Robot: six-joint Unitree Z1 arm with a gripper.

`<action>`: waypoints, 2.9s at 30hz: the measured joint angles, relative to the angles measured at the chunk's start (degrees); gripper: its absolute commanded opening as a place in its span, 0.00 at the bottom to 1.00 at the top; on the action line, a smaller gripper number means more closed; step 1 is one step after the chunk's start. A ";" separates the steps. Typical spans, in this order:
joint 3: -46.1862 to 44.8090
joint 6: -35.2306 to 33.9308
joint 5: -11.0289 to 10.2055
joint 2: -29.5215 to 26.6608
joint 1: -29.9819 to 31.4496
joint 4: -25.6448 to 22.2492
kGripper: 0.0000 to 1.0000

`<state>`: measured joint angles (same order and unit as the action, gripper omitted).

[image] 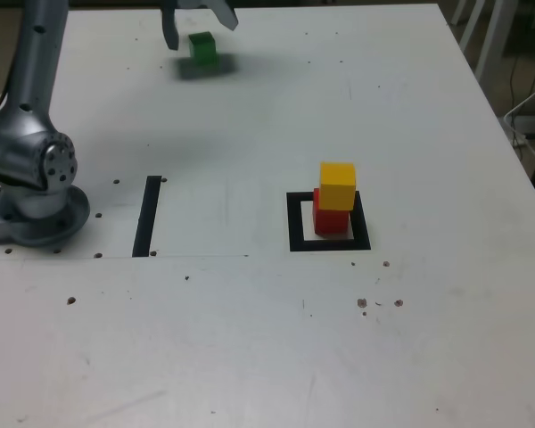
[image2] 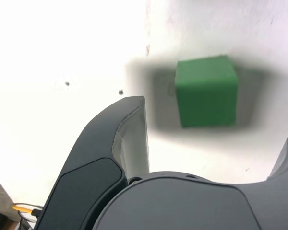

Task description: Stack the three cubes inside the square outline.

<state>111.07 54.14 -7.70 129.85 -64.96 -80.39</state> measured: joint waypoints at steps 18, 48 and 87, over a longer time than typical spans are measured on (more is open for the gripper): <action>4.42 0.86 1.99 4.98 -0.76 -1.98 0.74; 4.60 0.87 2.54 5.78 -0.78 -2.08 0.32; -22.23 -13.85 5.41 -21.76 29.35 2.04 0.32</action>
<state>88.83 40.29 -2.29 108.09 -35.61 -78.35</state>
